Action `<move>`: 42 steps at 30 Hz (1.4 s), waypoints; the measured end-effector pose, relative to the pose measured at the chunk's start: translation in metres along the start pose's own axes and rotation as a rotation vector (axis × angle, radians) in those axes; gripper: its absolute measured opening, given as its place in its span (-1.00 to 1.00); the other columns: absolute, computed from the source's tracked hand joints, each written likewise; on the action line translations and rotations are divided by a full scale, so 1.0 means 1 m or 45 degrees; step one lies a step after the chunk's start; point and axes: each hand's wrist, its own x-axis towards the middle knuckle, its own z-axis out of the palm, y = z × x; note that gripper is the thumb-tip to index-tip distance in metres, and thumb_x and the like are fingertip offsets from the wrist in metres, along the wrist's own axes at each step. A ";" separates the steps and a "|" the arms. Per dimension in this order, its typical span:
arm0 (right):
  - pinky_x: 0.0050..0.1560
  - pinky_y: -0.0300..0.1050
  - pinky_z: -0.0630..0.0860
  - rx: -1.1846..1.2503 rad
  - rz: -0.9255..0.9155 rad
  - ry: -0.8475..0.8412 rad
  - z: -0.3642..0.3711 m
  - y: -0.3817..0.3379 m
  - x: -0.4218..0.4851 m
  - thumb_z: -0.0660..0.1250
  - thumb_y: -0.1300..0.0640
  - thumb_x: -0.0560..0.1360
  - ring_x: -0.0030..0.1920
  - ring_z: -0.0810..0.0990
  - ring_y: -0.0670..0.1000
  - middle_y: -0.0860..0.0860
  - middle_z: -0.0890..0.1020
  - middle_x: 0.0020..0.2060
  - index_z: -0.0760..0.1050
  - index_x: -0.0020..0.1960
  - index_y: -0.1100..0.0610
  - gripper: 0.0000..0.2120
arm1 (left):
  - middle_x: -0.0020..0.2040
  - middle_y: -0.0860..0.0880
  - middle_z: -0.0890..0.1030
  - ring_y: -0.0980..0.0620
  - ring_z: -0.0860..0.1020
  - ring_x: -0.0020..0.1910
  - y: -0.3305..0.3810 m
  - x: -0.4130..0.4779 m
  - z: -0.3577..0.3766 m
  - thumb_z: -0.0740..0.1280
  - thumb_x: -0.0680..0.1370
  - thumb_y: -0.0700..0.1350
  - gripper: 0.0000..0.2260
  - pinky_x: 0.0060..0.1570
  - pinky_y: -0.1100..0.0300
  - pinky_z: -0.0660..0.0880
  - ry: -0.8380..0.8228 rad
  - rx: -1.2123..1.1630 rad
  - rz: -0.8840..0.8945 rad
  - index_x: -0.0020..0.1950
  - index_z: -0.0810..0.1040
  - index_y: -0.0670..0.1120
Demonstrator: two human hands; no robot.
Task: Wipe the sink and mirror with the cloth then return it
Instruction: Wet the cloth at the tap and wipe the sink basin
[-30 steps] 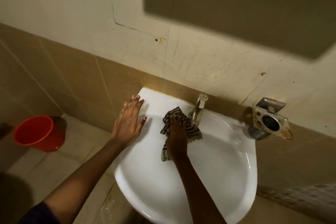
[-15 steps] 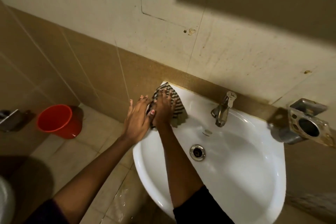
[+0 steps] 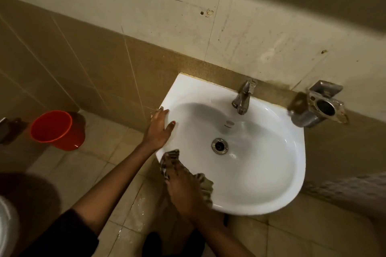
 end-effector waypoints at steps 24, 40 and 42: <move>0.44 -0.09 -0.01 -0.683 0.267 -0.654 -0.157 0.191 -0.087 -0.33 -0.20 0.45 0.41 0.31 -0.08 -0.02 0.41 0.39 0.33 0.41 0.01 -0.27 | 0.51 -0.21 0.17 -0.11 0.05 0.52 -0.001 -0.003 0.028 0.15 0.59 -0.18 -0.52 0.48 0.05 -0.09 0.182 0.384 0.205 0.48 0.13 -0.25; 0.46 0.10 0.10 -0.110 0.090 -1.039 -0.115 0.139 -0.062 -0.20 -0.20 0.58 0.47 0.17 0.14 0.12 0.20 0.49 0.15 0.49 0.12 -0.38 | 0.49 -0.18 0.22 -0.09 0.12 0.50 -0.010 0.002 0.029 -0.04 0.56 0.01 -0.47 0.46 0.08 -0.02 0.044 0.443 0.289 0.47 0.17 -0.22; 0.42 0.18 0.19 -0.488 -0.078 -1.083 -0.155 0.193 -0.068 -0.40 -0.32 0.44 0.46 0.22 0.15 0.12 0.24 0.47 0.17 0.49 0.11 -0.16 | 0.49 -0.17 0.22 -0.08 0.12 0.50 -0.010 0.001 0.028 -0.03 0.57 0.00 -0.48 0.47 0.08 -0.01 0.052 0.438 0.281 0.48 0.17 -0.22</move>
